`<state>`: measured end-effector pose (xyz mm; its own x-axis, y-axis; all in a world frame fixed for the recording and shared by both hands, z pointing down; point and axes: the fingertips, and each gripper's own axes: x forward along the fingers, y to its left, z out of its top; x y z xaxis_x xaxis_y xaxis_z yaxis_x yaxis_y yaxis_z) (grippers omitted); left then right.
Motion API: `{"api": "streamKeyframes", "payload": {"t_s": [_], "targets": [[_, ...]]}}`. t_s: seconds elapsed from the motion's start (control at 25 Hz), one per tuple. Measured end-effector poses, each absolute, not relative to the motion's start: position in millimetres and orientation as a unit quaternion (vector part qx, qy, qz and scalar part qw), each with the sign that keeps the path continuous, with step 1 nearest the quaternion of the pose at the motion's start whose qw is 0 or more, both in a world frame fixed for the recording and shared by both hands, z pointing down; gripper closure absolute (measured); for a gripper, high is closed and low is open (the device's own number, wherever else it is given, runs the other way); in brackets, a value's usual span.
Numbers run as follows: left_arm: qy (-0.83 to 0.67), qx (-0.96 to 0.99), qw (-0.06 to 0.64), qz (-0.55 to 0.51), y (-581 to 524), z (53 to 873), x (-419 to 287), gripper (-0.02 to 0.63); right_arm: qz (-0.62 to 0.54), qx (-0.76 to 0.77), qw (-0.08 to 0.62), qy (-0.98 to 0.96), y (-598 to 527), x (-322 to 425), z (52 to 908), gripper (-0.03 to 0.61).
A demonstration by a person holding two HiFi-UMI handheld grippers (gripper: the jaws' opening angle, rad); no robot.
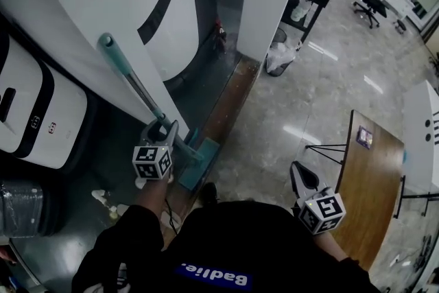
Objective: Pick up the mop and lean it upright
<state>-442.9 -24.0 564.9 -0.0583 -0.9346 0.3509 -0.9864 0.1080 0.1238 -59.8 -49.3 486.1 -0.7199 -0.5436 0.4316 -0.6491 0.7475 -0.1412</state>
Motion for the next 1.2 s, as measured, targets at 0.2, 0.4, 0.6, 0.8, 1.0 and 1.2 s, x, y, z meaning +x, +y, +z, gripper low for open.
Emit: {"api": "streamKeyframes", "payload": {"t_s": [0.2, 0.4, 0.6, 0.8, 1.0, 1.2], "targets": [[-0.723, 0.665, 0.161, 0.098, -33.5, 566.5, -448.7, 0.441, 0.147, 0.335, 0.189, -0.911, -51.5, -60.0, 488.3, 0.572], [-0.719, 0.669, 0.156, 0.107, -39.2, 571.1, -448.8, 0.468, 0.149, 0.337, 0.186, -0.911, -51.8, -63.8, 488.9, 0.572], [-0.713, 0.674, 0.162, 0.108, -41.8, 569.0, -443.0, 0.471, 0.152, 0.339, 0.179, -0.911, -53.7, -61.9, 487.9, 0.574], [-0.696, 0.693, 0.154, 0.106, -40.3, 556.5, -413.7, 0.472, 0.154, 0.341, 0.169, -0.912, -52.1, -52.8, 487.1, 0.574], [-0.669, 0.722, 0.135, 0.113, -47.7, 534.3, -375.5, 0.472, 0.157, 0.344, 0.155, -0.913, -51.0, -42.1, 484.6, 0.574], [-0.647, 0.746, 0.114, 0.114, -58.0, 505.8, -338.1, 0.472, 0.162, 0.352, 0.133, -0.912, -49.4, -23.2, 481.3, 0.573]]}}
